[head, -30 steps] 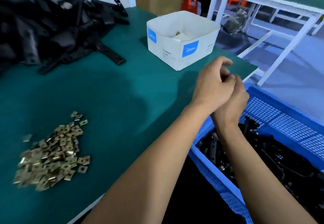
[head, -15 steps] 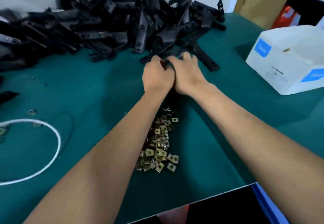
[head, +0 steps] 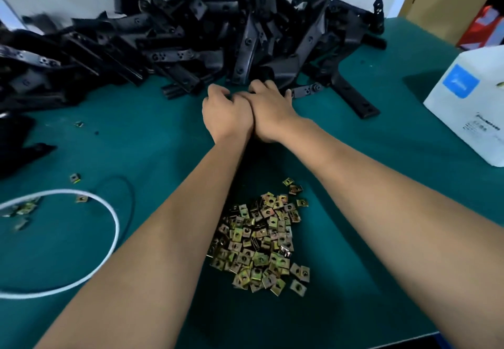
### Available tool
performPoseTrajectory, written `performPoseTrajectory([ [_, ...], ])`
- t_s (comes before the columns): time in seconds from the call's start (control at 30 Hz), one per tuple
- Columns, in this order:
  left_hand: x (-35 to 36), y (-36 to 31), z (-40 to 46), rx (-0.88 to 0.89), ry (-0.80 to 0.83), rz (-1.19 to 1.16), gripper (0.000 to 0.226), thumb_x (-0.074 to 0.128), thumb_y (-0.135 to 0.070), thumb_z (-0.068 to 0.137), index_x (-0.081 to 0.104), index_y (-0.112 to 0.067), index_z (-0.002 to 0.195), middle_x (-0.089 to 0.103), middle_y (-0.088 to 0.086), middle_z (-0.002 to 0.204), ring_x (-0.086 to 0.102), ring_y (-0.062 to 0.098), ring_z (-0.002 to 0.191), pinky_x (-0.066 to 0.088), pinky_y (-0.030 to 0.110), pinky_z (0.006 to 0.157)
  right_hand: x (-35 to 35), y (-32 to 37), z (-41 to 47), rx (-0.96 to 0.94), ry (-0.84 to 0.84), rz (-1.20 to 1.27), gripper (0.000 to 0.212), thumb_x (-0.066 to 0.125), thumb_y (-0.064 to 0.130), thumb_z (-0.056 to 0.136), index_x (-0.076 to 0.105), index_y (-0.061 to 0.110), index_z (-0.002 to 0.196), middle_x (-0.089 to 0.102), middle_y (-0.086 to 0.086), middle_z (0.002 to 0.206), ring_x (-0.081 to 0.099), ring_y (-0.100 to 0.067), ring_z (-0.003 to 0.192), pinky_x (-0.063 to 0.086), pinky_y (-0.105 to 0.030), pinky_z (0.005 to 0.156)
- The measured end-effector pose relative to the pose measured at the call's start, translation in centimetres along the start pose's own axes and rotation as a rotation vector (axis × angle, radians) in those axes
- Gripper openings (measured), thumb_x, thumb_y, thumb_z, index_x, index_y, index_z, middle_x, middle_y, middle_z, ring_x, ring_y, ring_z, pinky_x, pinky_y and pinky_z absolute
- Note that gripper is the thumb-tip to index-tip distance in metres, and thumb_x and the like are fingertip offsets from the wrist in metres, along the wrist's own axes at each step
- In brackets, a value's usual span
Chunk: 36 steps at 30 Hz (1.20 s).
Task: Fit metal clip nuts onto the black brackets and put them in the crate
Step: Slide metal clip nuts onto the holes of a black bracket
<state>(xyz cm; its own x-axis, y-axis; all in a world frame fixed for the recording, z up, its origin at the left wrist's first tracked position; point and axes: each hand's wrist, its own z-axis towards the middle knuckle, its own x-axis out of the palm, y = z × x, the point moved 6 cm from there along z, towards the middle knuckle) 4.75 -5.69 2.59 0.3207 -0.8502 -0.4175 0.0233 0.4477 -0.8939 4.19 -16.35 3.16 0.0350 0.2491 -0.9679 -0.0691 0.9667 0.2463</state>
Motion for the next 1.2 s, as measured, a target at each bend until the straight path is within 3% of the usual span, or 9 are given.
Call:
performPoseTrajectory([
  [0.17,-1.4,0.2,2.2,-0.053,0.112,0.098,0.015,0.054,-0.027,0.094,0.063,-0.015,0.091,0.063,0.004,0.099,0.060,0.030,0.101,0.040,0.028,0.080,-0.2,2.4,-2.5,-0.082,0.018,0.102,0.057,0.071,0.021,0.081,0.055,0.012,0.135,0.045,-0.006,0.119,0.037,-0.034,0.128,0.035,-0.056,0.113],
  [0.33,-3.1,-0.4,4.3,-0.145,0.372,0.053,0.057,0.072,-0.052,0.079,0.056,-0.007,0.110,0.070,0.010,0.105,0.067,0.029,0.096,0.056,0.039,0.087,-0.4,5.6,-5.6,-0.239,-0.008,0.579,0.023,0.067,0.003,0.082,0.072,0.009,0.104,0.074,-0.003,0.103,0.069,-0.020,0.100,0.055,-0.033,0.091],
  [0.43,-3.5,0.1,4.4,-0.133,0.369,-0.030,0.032,0.083,-0.034,0.084,0.060,-0.011,0.082,0.071,0.007,0.079,0.070,0.024,0.073,0.057,0.034,0.069,0.0,6.6,-6.5,-0.242,0.075,0.755,0.022,0.064,-0.002,0.087,0.075,0.006,0.105,0.077,-0.003,0.099,0.072,-0.017,0.100,0.056,-0.042,0.097],
  [0.57,-5.3,1.5,5.2,-0.149,0.234,-0.106,0.035,0.079,-0.020,0.088,0.051,-0.017,0.066,0.061,0.005,0.071,0.060,0.023,0.066,0.053,0.036,0.067,-0.8,5.8,-7.5,-0.327,0.171,0.605,0.017,0.079,0.012,0.087,0.081,0.015,0.103,0.078,0.004,0.099,0.072,-0.010,0.096,0.055,-0.039,0.095],
  [0.7,-7.6,2.5,5.1,-0.054,0.044,-0.201,0.017,0.062,-0.017,0.098,0.049,-0.023,0.090,0.058,0.003,0.095,0.053,0.022,0.082,0.052,0.034,0.076,0.0,5.6,-9.2,-0.390,0.383,0.370,0.022,0.086,0.031,0.082,0.079,0.028,0.103,0.069,0.009,0.100,0.065,-0.011,0.095,0.053,-0.034,0.088],
  [0.83,-8.5,2.8,1.8,0.143,0.008,-0.123,0.020,0.053,-0.020,0.103,0.043,-0.019,0.120,0.052,-0.016,0.095,0.053,-0.006,0.077,0.039,0.008,0.062,0.2,5.8,-10.0,-0.455,0.354,0.386,0.011,0.083,0.018,0.084,0.078,0.021,0.094,0.070,0.010,0.089,0.063,-0.001,0.082,0.047,-0.014,0.073],
  [1.0,-9.2,2.8,-0.8,0.229,0.037,-0.071,0.039,0.058,-0.036,0.100,0.039,-0.019,0.130,0.052,-0.019,0.091,0.052,-0.018,0.072,0.035,0.016,0.061,-0.2,3.1,-10.0,-0.353,0.133,0.728,0.012,0.076,0.004,0.090,0.070,0.010,0.099,0.070,0.009,0.089,0.063,0.001,0.079,0.051,-0.019,0.076],
  [1.1,-8.7,3.0,-2.1,0.293,0.137,0.064,0.063,0.064,-0.051,0.095,0.035,-0.017,0.141,0.051,-0.016,0.091,0.056,0.006,0.085,0.035,0.028,0.077,-0.6,0.6,-9.5,-0.204,-0.045,1.053,0.015,0.065,0.002,0.098,0.070,0.010,0.108,0.064,0.003,0.083,0.053,-0.007,0.064,0.044,-0.020,0.056],
  [1.2,-7.8,2.6,-3.3,0.386,0.136,0.235,0.067,0.057,-0.058,0.097,0.035,-0.014,0.143,0.057,-0.005,0.082,0.055,0.024,0.081,0.038,0.037,0.072,-0.2,-2.3,-8.9,0.023,-0.193,1.273,0.012,0.063,0.007,0.100,0.074,0.007,0.105,0.059,-0.004,0.074,0.045,-0.011,0.056,0.035,-0.023,0.050],
])
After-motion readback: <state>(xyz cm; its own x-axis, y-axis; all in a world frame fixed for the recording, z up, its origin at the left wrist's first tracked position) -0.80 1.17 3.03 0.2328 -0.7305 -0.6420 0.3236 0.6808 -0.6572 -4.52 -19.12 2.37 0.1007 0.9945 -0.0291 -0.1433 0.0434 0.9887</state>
